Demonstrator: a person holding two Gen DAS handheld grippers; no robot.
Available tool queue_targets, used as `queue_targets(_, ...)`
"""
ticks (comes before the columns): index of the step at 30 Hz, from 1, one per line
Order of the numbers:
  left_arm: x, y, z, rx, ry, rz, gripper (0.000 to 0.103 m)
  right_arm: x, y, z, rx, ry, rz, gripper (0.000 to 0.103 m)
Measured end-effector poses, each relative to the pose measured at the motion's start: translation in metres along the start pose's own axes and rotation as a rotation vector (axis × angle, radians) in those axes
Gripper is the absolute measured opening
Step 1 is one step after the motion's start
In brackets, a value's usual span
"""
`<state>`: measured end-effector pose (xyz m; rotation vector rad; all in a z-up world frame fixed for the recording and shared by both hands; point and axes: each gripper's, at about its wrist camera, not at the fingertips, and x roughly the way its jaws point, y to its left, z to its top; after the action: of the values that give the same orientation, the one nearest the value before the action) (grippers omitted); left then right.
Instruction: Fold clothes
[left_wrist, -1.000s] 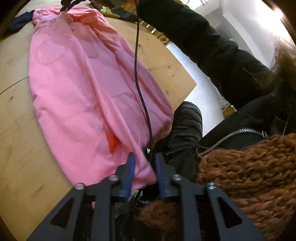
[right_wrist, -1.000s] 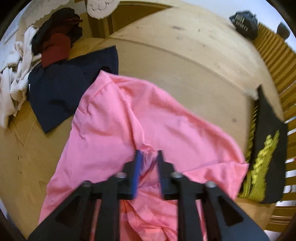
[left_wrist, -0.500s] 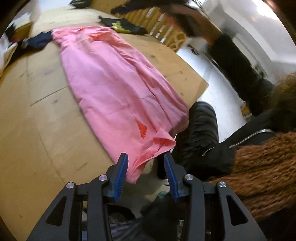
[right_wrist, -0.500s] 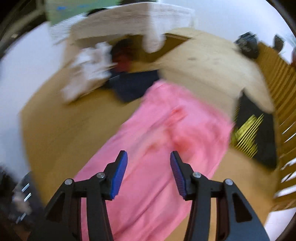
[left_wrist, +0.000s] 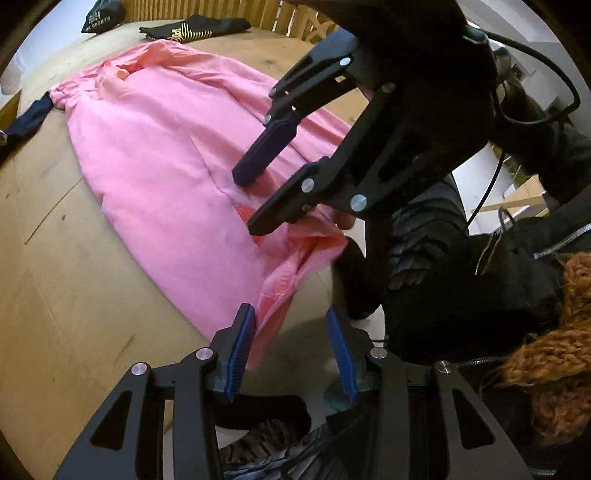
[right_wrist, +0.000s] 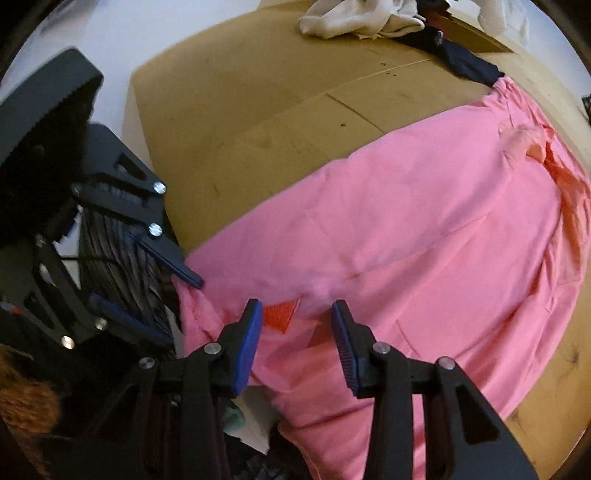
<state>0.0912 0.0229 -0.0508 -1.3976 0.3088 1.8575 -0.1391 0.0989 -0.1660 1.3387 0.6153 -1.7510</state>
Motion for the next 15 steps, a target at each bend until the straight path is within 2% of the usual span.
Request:
queue_targets(3, 0.016, -0.021, -0.021, 0.033, 0.086, -0.069, 0.039, 0.001, 0.000, -0.007, -0.003, 0.031, -0.027, 0.038)
queue_targets(5, 0.028, -0.034, -0.041, 0.050, 0.159, -0.067, 0.039, 0.000, -0.002, -0.011, 0.011, 0.044, -0.035, 0.038)
queue_targets(6, 0.028, -0.035, -0.047, 0.041, 0.161, -0.057, 0.039, -0.002, -0.002, -0.012, 0.021, 0.047, -0.034, 0.038)
queue_targets(7, 0.025, -0.034, -0.052, 0.025, 0.148, -0.046, 0.039, -0.004, -0.002, -0.013, 0.028, 0.043, -0.033, 0.038)
queue_targets(11, -0.006, -0.015, -0.052, -0.084, -0.006, 0.014, 0.040, -0.013, 0.012, -0.011, 0.015, -0.004, -0.022, 0.038)
queue_targets(13, -0.017, -0.009, -0.048, -0.091, -0.048, 0.058, 0.040, -0.013, 0.020, -0.012, 0.003, -0.007, -0.001, 0.038)
queue_targets(15, -0.026, -0.007, -0.045, -0.058, -0.051, 0.062, 0.040, -0.013, 0.029, -0.013, -0.007, -0.010, 0.024, 0.038)
